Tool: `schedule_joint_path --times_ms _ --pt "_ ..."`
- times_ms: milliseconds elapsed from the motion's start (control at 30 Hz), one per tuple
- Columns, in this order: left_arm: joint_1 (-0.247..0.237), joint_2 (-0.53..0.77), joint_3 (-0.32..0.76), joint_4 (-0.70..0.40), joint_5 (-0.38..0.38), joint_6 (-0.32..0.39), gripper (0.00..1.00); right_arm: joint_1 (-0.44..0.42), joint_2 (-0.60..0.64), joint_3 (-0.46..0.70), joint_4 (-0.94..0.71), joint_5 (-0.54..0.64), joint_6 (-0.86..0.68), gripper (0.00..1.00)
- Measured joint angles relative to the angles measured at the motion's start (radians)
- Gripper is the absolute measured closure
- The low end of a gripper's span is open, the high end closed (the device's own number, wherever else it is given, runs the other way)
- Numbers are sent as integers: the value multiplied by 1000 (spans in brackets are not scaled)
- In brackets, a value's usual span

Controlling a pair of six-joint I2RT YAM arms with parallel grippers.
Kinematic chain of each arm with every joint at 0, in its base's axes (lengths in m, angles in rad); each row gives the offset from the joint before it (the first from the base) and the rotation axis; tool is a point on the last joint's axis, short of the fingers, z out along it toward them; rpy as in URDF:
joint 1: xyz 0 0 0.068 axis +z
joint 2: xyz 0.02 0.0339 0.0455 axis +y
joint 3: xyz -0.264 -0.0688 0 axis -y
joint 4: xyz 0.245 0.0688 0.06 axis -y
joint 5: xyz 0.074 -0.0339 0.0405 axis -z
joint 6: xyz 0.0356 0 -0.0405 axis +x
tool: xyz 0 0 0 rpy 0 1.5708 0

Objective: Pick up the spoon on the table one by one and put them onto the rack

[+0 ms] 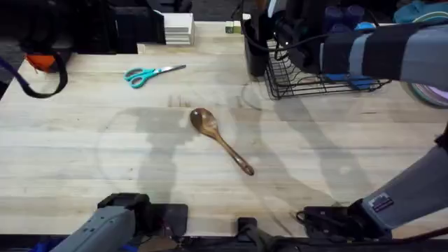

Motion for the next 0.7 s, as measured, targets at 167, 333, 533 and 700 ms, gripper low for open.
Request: schedule_joint_path --times_ms 167,333,533,700 --pt "0 0 0 0 0 0 8 0 0 0 0 1 -1 944" --pt "0 0 0 0 0 0 8 0 0 0 -10 0 -2 840" --pt "0 0 0 0 0 0 8 0 0 -1 -15 0 -5 645" --pt "0 0 0 0 0 0 8 0 -51 -2 -78 0 -13 519"
